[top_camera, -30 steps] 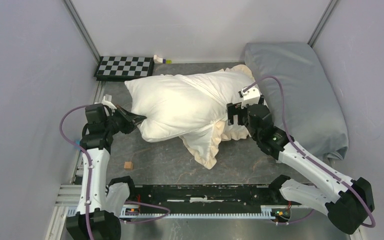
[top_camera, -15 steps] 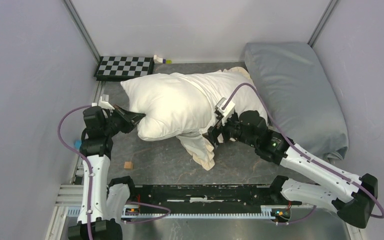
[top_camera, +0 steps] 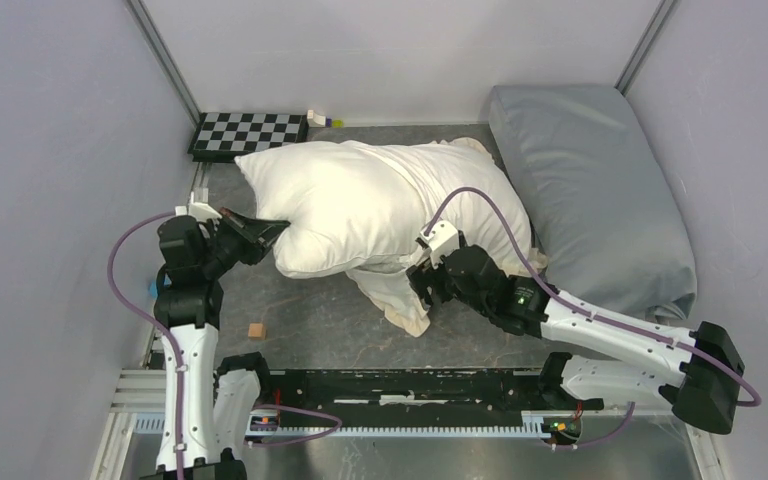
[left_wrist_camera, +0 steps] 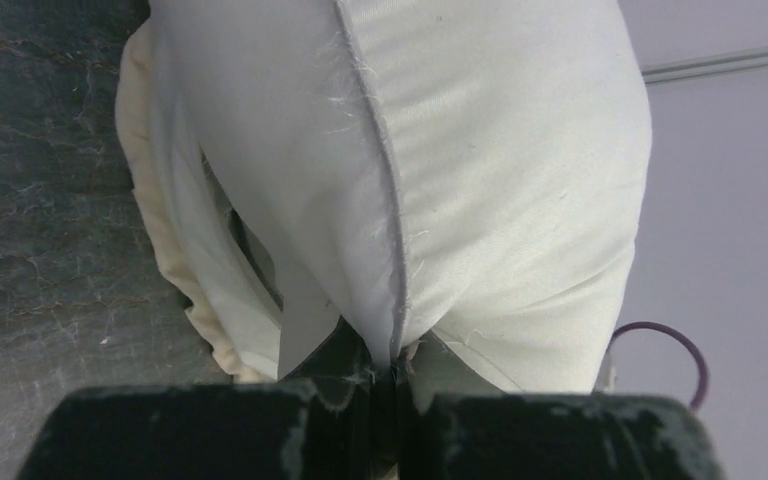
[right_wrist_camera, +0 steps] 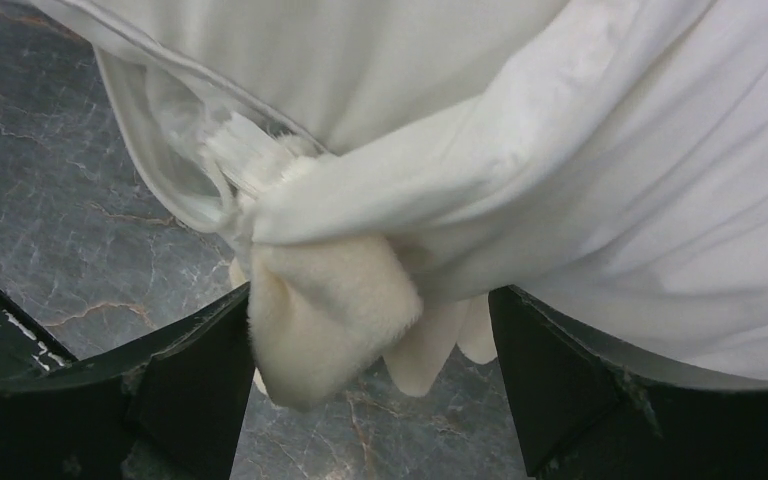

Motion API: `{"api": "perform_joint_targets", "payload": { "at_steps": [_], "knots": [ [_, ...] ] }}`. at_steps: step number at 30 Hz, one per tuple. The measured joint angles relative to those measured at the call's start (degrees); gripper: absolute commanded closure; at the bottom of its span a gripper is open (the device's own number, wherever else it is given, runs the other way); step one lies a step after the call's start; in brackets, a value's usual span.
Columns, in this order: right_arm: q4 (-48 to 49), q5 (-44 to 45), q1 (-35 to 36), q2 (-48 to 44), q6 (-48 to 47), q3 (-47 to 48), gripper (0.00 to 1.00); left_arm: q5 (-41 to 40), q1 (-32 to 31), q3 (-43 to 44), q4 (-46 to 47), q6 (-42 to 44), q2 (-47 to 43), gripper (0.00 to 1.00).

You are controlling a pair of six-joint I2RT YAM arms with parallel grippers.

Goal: Remove the pillowcase from the pillow

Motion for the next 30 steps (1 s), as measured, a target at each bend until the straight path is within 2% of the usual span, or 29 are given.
{"api": "perform_joint_targets", "payload": {
  "at_steps": [2,3,4,5,6,7,11,16,19,22,23,25,26,27,30],
  "knots": [
    [1.4,0.2,0.0,0.3,0.7,-1.5,0.31,0.0,0.0,1.1,0.0,-0.9,0.0,0.98],
    [2.4,0.3,0.0,0.3,0.8,-2.3,0.47,-0.1,0.0,1.8,0.0,-1.3,0.0,0.98],
    [3.2,0.4,0.0,0.3,1.0,-2.9,0.7,-0.2,0.0,2.4,0.1,-1.6,0.0,0.98],
    [3.8,0.7,0.0,0.5,0.9,-3.3,0.88,-0.2,0.0,2.7,0.2,-1.8,0.0,0.98],
    [4.4,1.4,0.0,0.7,1.5,-3.6,0.97,-0.2,0.0,3.1,0.3,-2.1,0.1,0.98],
    [4.9,2.4,0.0,0.9,1.4,-3.8,1.0,-0.2,0.0,3.5,0.5,-2.4,0.3,0.98],
    [7.3,5.6,-1.4,1.0,2.0,-5.8,1.0,-0.2,0.0,6.2,0.9,-3.5,3.7,0.98],
    [11.6,5.2,-8.5,-0.2,3.7,-13.2,1.0,0.1,-0.5,13.5,1.2,-5.1,11.6,0.98],
    [15.6,2.4,-14.2,-3.7,6.3,-18.4,0.96,1.3,-1.4,18.3,1.1,-6.2,15.3,0.98],
    [17.7,-0.1,-17.6,-7.0,8.3,-20.7,0.82,2.4,-2.0,20.4,1.4,-7.4,16.5,0.98],
    [17.7,-0.5,-17.8,-7.5,8.5,-20.8,0.72,2.7,-2.2,20.7,1.6,-7.6,16.7,0.98],
    [16.9,-1.5,-18.2,-8.7,8.2,-20.9,0.33,2.6,-2.9,20.8,2.4,-7.8,16.8,0.98],
    [15.6,-1.8,-18.5,-9.2,7.6,-20.8,0.2,1.8,-3.7,20.8,3.0,-7.8,16.8,0.98],
    [13.7,-2.1,-18.9,-9.8,6.8,-20.8,0.13,1.0,-4.9,20.8,3.8,-7.8,16.8,0.98],
    [6.6,-4.2,-19.8,-10.7,3.4,-19.2,0.05,-3.0,-10.1,20.8,6.7,-7.7,16.5,0.98]
  ]
}}
